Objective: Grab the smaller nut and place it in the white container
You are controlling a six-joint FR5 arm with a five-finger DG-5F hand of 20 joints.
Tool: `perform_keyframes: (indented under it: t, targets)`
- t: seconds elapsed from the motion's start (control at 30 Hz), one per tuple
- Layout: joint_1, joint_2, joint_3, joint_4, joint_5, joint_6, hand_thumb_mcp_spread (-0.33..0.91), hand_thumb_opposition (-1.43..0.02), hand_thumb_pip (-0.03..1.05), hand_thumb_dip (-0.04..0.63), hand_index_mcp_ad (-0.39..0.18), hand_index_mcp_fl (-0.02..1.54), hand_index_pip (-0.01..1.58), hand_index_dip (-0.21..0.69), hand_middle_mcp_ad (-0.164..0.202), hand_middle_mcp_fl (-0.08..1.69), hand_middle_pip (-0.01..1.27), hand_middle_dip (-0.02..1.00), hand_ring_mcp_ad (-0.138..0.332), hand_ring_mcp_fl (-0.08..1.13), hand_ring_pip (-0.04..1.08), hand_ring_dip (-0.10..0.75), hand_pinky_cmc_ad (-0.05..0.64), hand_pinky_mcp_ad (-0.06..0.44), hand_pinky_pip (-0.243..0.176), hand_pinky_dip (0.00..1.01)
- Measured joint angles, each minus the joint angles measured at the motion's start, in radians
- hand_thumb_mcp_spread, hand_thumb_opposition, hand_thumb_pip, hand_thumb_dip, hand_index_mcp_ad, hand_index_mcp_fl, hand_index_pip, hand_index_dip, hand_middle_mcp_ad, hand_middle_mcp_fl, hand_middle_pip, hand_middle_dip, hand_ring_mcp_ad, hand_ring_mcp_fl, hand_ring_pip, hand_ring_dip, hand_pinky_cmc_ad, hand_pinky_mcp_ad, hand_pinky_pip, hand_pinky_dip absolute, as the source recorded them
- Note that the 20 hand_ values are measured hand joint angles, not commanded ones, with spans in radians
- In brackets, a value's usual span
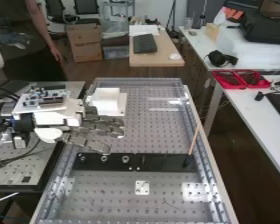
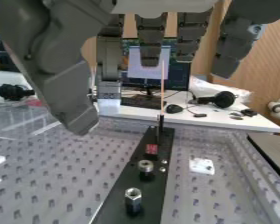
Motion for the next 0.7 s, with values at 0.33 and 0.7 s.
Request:
perform_keyframes:
  t: [0.33, 0.7]
  targets:
    - [-0.025, -0.062, -0.007, 0.051, -0.064, -0.064, 0.36, -0.83, 0.80, 0.188, -0.161, 0.01, 1.55, 0.113, 0.063, 0.02, 0.12, 0.22, 0.143, 0.00, 0.09, 0.093, 0.389, 0.319, -0.042, 0.19]
    - [-0.050, -0.113, 0.001, 0.055, -0.110, -0.138, 0.36, -0.83, 0.80, 0.188, -0.164, 0.01, 1.55, 0.127, 0.061, 0.01, 0.12, 0.22, 0.143, 0.00, 0.09, 0.093, 0.387, 0.319, -0.028, 0.18]
